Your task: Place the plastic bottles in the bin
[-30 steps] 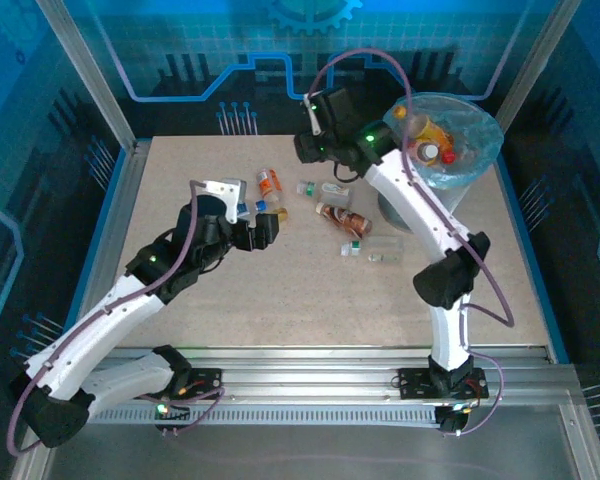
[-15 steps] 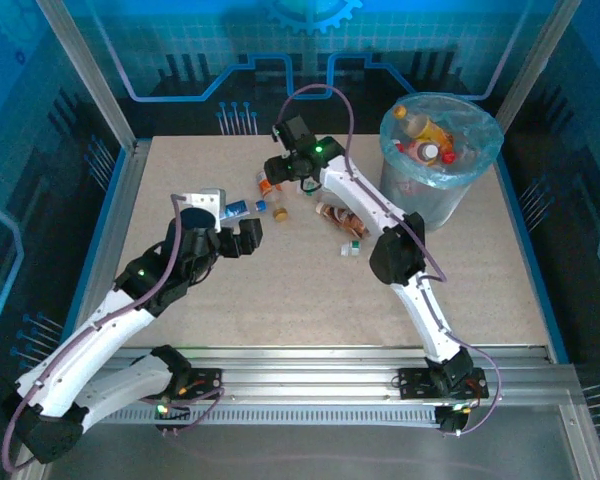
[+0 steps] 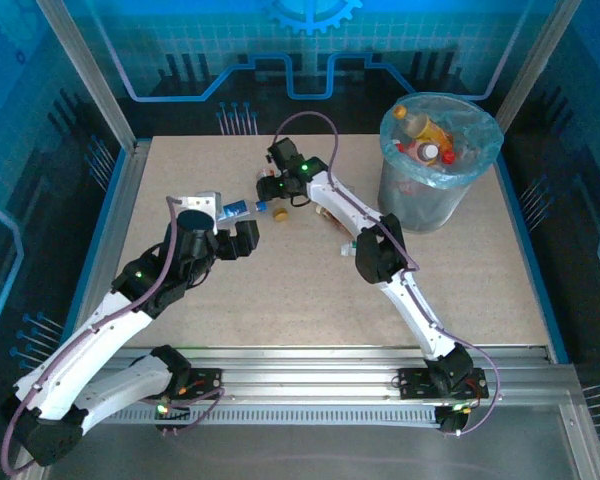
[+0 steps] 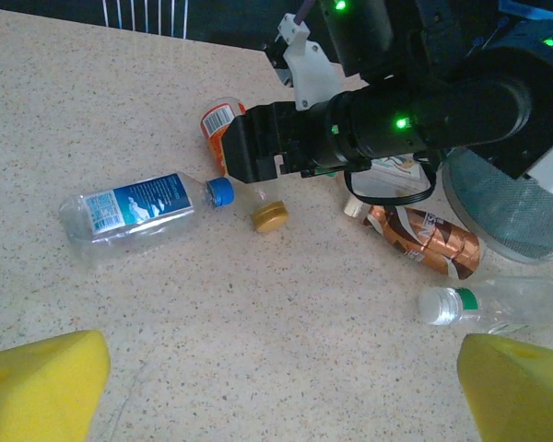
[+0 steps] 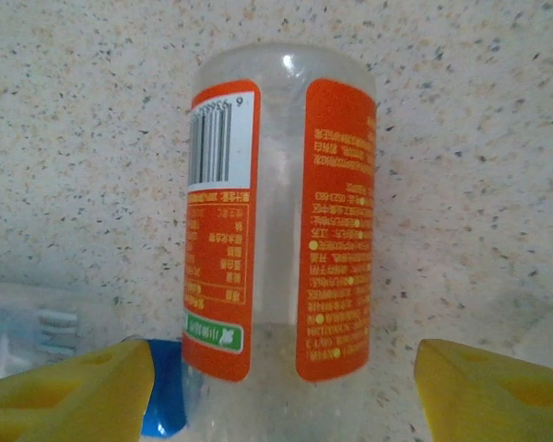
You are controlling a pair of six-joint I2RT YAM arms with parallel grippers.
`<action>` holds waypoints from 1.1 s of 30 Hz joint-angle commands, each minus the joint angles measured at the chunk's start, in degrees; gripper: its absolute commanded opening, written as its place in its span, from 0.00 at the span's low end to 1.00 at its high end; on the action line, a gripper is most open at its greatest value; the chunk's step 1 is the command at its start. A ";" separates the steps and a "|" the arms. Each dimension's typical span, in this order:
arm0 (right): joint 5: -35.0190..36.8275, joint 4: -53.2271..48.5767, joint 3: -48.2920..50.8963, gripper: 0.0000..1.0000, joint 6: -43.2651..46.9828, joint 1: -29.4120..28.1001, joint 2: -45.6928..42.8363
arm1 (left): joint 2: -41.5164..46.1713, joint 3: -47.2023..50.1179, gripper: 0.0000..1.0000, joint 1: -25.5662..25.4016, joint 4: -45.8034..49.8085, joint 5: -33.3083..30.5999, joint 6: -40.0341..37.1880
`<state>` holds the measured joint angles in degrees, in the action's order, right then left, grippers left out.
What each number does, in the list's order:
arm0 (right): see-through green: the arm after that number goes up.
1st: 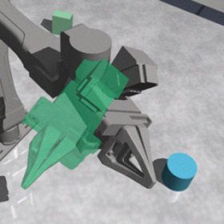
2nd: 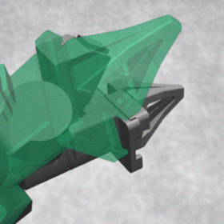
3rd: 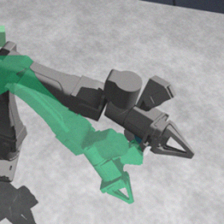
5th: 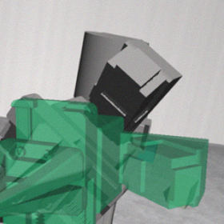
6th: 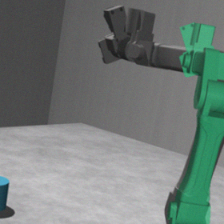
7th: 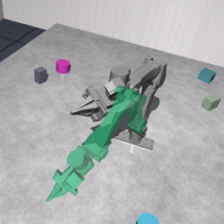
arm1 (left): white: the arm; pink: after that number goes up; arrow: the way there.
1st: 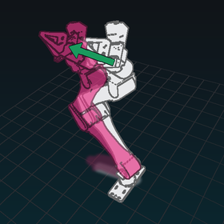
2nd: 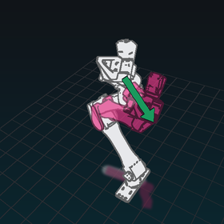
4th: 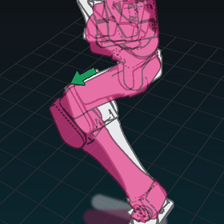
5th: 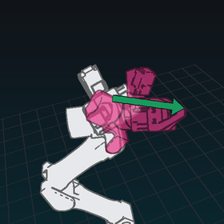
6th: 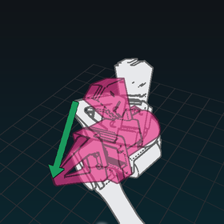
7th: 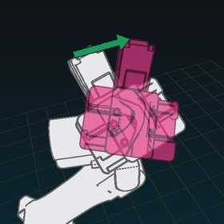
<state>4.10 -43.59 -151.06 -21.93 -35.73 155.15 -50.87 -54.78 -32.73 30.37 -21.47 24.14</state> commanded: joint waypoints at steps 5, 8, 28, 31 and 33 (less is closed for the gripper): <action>-1.78 2.71 -3.25 0.70 -2.32 -0.66 3.05 | 0.73 -0.74 0.98 0.44 1.47 -1.29 1.02; -2.73 2.47 -3.24 0.64 -2.95 -0.24 2.80 | 0.59 -0.69 0.98 0.41 1.29 -1.38 0.76; -2.46 2.44 8.88 0.42 1.37 -0.24 -15.78 | 0.27 0.15 0.98 0.72 -3.20 -3.40 -1.77; -0.22 2.35 10.85 0.42 4.37 -1.51 -18.78 | 0.51 0.20 0.98 0.84 -3.36 -3.15 -1.64; 0.23 3.15 13.29 0.42 5.57 -2.32 -21.41 | 0.43 0.07 0.99 1.31 -3.07 -2.62 -1.89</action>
<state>2.96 -41.78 -140.29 -19.49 -36.10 137.78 -51.03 -54.78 -32.27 28.08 -23.35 23.62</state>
